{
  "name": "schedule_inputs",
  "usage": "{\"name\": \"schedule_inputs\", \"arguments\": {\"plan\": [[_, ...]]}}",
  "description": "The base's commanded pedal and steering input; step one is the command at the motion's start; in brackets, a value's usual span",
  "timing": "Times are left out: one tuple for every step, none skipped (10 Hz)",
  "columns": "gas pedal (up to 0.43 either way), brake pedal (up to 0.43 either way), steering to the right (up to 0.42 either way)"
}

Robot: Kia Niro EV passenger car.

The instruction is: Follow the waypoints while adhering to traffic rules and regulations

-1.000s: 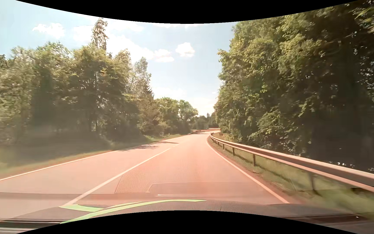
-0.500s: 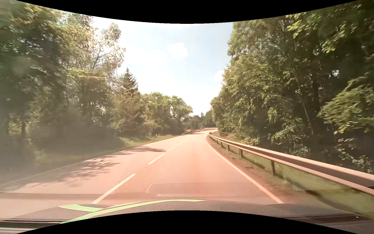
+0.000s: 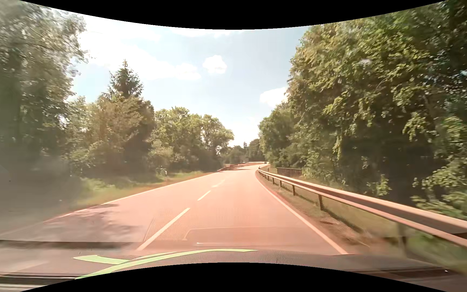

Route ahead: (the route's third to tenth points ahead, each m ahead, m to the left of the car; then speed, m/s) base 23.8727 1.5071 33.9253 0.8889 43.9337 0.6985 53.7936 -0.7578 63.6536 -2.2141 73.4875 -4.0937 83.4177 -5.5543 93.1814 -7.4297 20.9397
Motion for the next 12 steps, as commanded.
{"name": "schedule_inputs", "arguments": {"plan": [[0.079, 0.000, 0.016], [0.079, 0.000, 0.015], [0.079, 0.000, 0.014], [0.079, 0.000, 0.013], [0.087, 0.000, 0.011], [0.087, 0.000, 0.011], [0.087, 0.000, 0.011], [0.098, 0.000, 0.011], [0.098, 0.000, 0.011], [0.098, 0.000, 0.011], [0.098, 0.000, 0.011], [0.098, 0.000, 0.011]]}}
